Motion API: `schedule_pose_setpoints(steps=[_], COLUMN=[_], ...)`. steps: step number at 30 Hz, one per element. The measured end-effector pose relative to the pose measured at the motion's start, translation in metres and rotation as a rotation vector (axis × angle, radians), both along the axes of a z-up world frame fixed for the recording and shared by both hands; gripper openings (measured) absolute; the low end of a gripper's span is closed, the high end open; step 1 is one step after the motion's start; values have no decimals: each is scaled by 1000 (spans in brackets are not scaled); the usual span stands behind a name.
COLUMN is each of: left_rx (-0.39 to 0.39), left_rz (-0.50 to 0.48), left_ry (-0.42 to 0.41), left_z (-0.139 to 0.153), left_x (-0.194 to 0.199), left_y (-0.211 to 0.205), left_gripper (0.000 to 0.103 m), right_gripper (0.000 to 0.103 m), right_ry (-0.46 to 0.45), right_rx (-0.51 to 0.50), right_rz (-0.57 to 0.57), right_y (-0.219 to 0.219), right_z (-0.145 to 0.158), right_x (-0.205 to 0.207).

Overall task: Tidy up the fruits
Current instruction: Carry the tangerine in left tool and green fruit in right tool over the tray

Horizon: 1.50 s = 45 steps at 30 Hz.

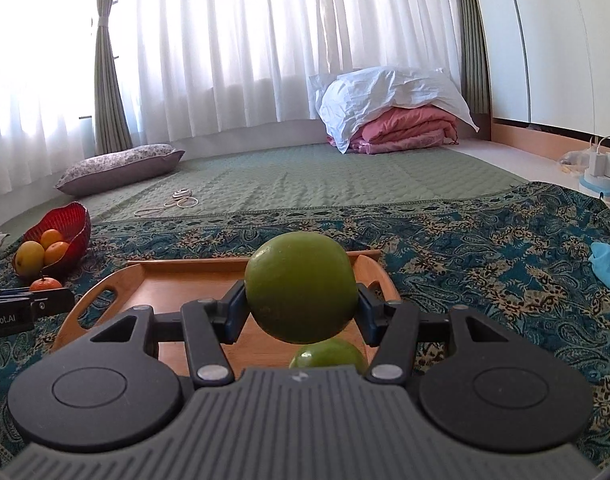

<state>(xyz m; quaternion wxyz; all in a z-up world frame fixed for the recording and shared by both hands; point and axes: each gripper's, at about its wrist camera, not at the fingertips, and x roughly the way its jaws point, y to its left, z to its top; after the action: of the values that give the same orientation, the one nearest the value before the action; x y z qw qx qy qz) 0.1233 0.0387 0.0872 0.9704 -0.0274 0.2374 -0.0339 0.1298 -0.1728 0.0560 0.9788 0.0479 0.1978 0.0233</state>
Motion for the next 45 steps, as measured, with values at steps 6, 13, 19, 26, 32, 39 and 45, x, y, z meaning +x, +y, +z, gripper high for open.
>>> schedule_pose_setpoints(steps=[6, 13, 19, 26, 32, 39, 45], left_rx=[-12, -40, -63, -73, -59, -55, -46], left_rz=[-6, -5, -14, 3, 10, 12, 5], left_ry=[39, 107, 181, 284, 341, 372, 380], left_z=[-3, -9, -13, -26, -37, -43, -48], left_x=[28, 60, 94, 123, 133, 139, 139], left_y=[0, 2, 5, 9, 8, 9, 7], left_gripper=[32, 32, 32, 32, 32, 32, 32], right_gripper=[58, 58, 58, 58, 57, 58, 58], right_ry=[45, 97, 178, 252, 325, 352, 369], right_rx=[-13, -19, 0, 0, 6, 1, 4], right_rz=[-2, 3, 27, 42, 37, 31, 24], right_y=[-4, -8, -13, -15, -16, -16, -17], right_z=[-4, -8, -15, -24, -31, -33, -37], right_x=[23, 47, 71, 90, 103, 109, 112])
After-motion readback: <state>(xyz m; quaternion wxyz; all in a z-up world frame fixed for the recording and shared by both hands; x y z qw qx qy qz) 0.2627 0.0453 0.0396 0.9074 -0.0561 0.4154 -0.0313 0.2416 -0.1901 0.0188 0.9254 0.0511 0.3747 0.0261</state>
